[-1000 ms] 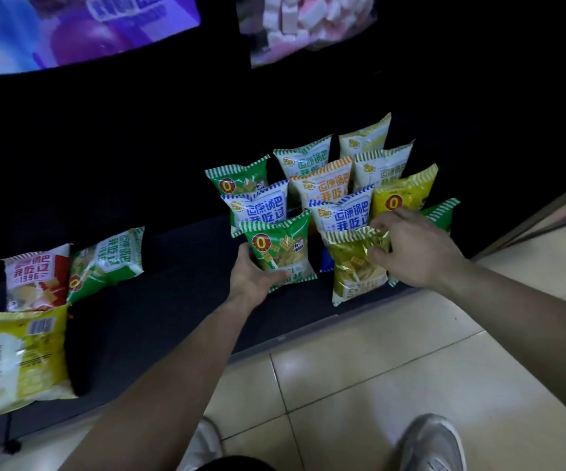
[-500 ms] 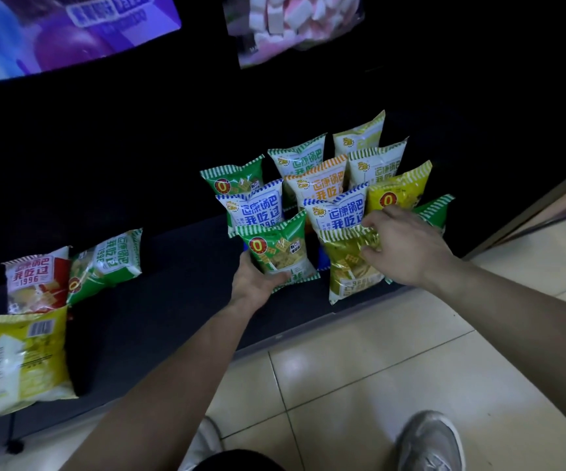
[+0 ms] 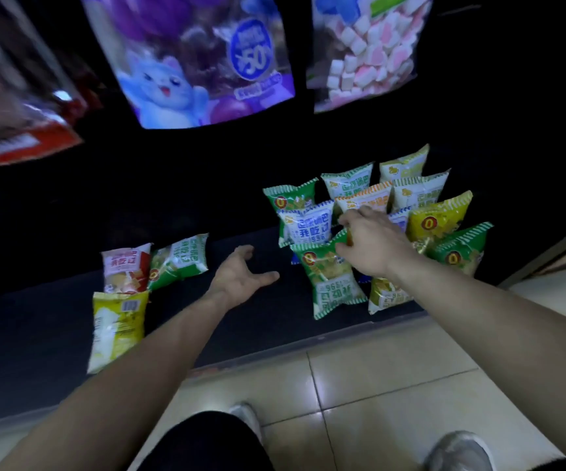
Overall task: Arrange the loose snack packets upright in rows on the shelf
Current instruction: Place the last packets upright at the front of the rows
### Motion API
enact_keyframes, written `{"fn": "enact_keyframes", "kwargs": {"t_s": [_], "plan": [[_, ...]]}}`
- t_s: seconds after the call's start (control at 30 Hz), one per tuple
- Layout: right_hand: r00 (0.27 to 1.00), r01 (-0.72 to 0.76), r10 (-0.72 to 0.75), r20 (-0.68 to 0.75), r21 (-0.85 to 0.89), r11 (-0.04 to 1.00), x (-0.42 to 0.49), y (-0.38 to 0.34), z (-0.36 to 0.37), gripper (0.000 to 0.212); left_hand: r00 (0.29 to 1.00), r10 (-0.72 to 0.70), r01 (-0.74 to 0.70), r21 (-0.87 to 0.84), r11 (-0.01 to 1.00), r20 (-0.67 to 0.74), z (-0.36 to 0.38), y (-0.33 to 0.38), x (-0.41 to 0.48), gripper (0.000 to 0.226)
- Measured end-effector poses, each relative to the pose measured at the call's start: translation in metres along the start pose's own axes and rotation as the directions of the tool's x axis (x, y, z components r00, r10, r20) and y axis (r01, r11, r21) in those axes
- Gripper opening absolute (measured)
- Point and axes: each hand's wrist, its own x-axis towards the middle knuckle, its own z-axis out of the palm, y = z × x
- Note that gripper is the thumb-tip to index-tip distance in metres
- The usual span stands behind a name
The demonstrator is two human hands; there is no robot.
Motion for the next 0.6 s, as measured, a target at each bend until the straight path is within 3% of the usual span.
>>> {"fn": "enact_keyframes", "kwargs": {"t_s": [0.3, 0.6], "plan": [[0.988, 0.109, -0.099, 0.115, -0.088, 0.990, 0.008, -0.089, 0.033, 0.059, 0.991, -0.051, 0.073, 0.179, 0.981, -0.126, -0.101, -0.068, -0.052, 0.091], [0.975, 0.136, -0.129, 0.183, -0.028, 0.990, 0.048, -0.154, 0.108, 0.055, 0.965, -0.148, 0.196, 0.223, 0.955, -0.216, -0.129, -0.139, -0.005, 0.092]]}}
